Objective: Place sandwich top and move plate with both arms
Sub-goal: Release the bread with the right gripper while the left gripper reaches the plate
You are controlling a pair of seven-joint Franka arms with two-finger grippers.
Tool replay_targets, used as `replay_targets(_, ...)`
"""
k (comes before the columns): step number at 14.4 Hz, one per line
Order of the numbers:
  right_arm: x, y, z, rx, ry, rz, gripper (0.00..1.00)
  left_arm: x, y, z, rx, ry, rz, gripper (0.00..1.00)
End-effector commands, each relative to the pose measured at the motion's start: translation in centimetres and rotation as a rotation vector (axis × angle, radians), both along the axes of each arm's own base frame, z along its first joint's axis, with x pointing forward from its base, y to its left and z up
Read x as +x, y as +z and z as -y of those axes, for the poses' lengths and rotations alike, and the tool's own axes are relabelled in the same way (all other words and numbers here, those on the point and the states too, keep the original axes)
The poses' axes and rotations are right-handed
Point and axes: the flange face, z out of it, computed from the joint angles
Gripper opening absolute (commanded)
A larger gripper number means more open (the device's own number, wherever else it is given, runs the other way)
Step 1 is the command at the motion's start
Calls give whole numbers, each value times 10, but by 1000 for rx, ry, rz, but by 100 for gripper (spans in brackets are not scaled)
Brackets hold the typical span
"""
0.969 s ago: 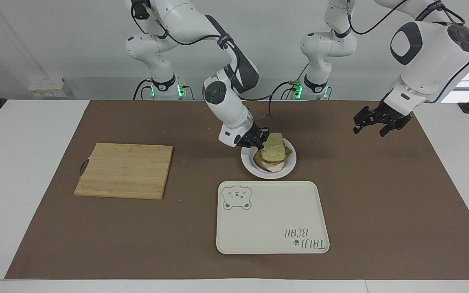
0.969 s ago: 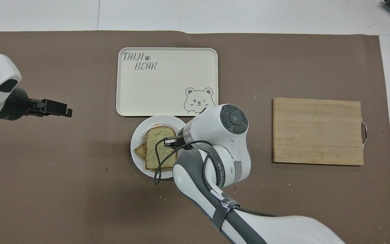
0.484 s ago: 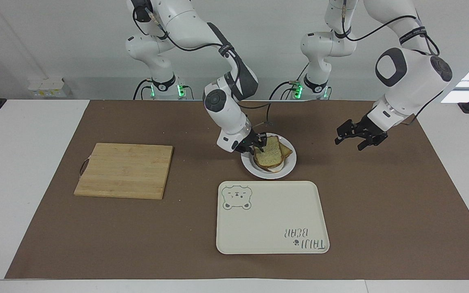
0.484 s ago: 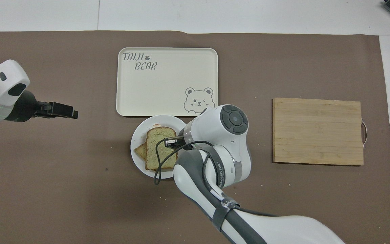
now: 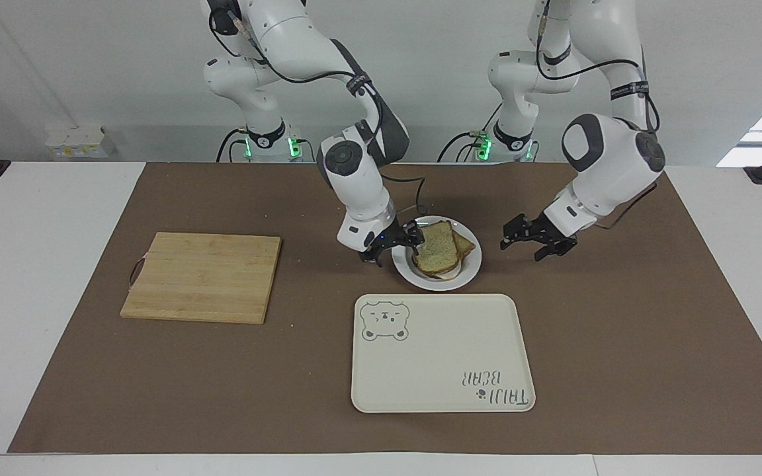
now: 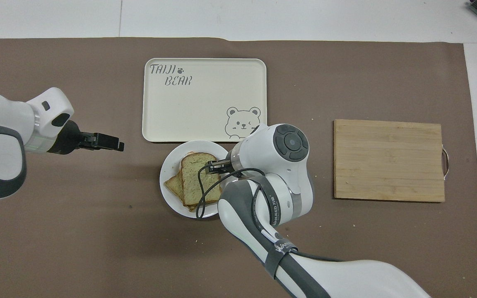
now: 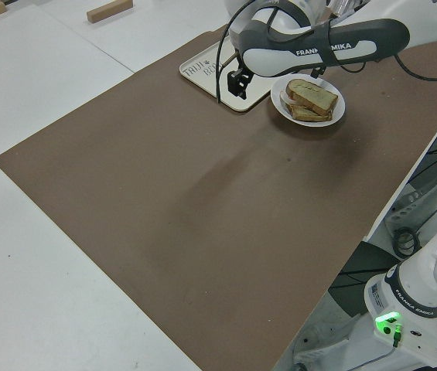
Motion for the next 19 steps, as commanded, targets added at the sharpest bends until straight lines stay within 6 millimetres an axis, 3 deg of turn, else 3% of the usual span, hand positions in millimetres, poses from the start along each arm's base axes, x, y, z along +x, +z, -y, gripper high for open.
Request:
replay_targets(1, 5, 32, 34, -85, 17, 47, 100, -9, -24, 11, 5, 7, 30, 71)
replay_targets(4, 10, 63, 77, -155, 2, 71, 100, -14, -41, 31, 15, -20, 24, 54)
replay_targets(6, 6, 94, 103, -172, -23, 29, 100, -18, -51, 33, 25, -21, 27, 53)
replay_targets(8, 7, 109, 129, -219, -38, 6, 100, -23, -68, 41, 38, -37, 21, 51)
replay_targets(13, 3, 159, 192, -230, -132, 44, 100, -35, -75, 50, 33, -47, -1, 42)
replay_targets(16, -3, 190, 220, -235, -162, 30, 100, -49, -79, 52, -9, -3, -40, 11)
replay_targets(18, -3, 215, 239, -231, -195, 22, 100, -48, -79, 48, -16, 11, -54, 0)
replay_targets(19, -4, 223, 246, -233, -206, 23, 100, -48, -79, 48, -17, 13, -60, 0)
